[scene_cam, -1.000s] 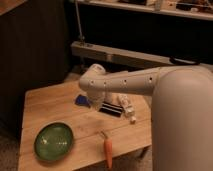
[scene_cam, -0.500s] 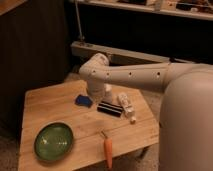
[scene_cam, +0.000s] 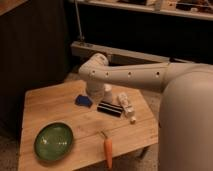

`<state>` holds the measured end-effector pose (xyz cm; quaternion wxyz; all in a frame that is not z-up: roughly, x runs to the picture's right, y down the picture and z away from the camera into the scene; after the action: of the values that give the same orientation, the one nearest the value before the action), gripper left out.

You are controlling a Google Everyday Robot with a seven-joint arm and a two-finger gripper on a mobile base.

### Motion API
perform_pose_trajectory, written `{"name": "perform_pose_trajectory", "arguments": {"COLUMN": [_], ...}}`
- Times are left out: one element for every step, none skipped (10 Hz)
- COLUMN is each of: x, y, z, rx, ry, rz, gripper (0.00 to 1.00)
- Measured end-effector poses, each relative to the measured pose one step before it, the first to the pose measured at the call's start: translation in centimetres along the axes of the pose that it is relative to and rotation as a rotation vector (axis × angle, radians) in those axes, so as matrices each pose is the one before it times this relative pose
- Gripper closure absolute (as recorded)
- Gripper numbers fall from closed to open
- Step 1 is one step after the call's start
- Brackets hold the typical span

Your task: Pick up the ceramic bowl

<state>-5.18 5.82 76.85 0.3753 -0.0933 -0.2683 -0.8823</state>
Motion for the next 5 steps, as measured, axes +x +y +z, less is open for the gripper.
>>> {"name": "perform_pose_trajectory", "arguments": {"x": [-0.04, 0.022, 0.015, 0.025, 0.251], "y": [0.078, -0.009, -0.052, 0.185, 0.061], "z": [-0.001, 0.002, 0.109, -0.025, -0.156], "rx": [-0.00037, -0.00016, 0.0011, 0.00098, 0.01542], "ry": [0.00033, 0.00026, -0.00078, 0.00294, 0.00281], "rz": [0.00145, -0.00038, -0.00089, 0.00398, 0.0127], "gripper": [0.88, 0.88, 0.88, 0.88, 0.88]}}
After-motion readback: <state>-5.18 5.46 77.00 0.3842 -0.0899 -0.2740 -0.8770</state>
